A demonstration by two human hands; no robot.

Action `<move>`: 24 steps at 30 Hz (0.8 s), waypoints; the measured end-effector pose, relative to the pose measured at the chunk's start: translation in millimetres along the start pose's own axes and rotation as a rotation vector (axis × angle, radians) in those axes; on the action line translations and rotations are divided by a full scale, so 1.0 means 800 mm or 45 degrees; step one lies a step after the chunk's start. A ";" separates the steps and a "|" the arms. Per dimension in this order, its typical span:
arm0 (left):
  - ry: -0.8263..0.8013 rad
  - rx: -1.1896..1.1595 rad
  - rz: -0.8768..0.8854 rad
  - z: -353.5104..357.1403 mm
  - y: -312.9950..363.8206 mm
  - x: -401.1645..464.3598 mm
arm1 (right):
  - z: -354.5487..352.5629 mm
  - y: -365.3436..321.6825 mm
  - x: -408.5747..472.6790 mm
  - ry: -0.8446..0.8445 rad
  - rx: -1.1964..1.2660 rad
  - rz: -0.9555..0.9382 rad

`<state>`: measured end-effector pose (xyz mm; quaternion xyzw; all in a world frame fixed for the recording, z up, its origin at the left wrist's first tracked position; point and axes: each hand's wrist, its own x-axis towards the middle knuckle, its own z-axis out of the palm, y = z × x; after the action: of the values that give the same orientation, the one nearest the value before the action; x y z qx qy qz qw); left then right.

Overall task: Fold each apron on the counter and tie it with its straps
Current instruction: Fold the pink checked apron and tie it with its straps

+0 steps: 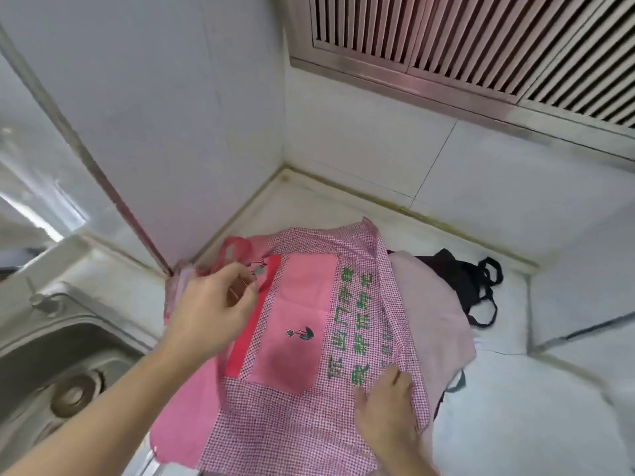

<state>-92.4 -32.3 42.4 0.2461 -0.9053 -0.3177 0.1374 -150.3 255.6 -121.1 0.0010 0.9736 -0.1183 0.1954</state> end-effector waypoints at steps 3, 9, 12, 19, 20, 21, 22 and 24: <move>-0.072 0.021 -0.035 0.045 0.000 0.028 | -0.016 0.027 0.075 0.239 -0.120 0.154; -0.252 0.052 -0.083 0.095 -0.002 0.066 | -0.081 0.027 0.141 -0.293 0.548 0.140; -0.339 0.046 -0.054 0.105 0.012 0.084 | -0.152 -0.009 0.131 -0.489 1.097 0.155; -0.576 0.075 0.433 0.088 0.092 0.127 | -0.325 -0.080 0.014 -0.869 1.240 -0.431; -0.587 0.058 0.574 0.080 0.111 0.132 | -0.344 -0.083 -0.003 -0.954 1.172 -0.531; -0.638 0.003 0.687 0.074 0.128 0.140 | -0.360 -0.083 -0.016 -1.004 1.099 -0.600; -0.709 -0.049 0.775 0.066 0.147 0.146 | -0.374 -0.079 -0.028 -1.008 1.023 -0.645; -0.794 0.039 0.924 0.054 0.176 0.153 | -0.397 -0.062 -0.040 -0.910 0.884 -0.641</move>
<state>-263.3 20.1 111.3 -0.1907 -0.9355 -0.2945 -0.0424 -244.1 282.1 186.6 -0.2074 0.7209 -0.4680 0.4671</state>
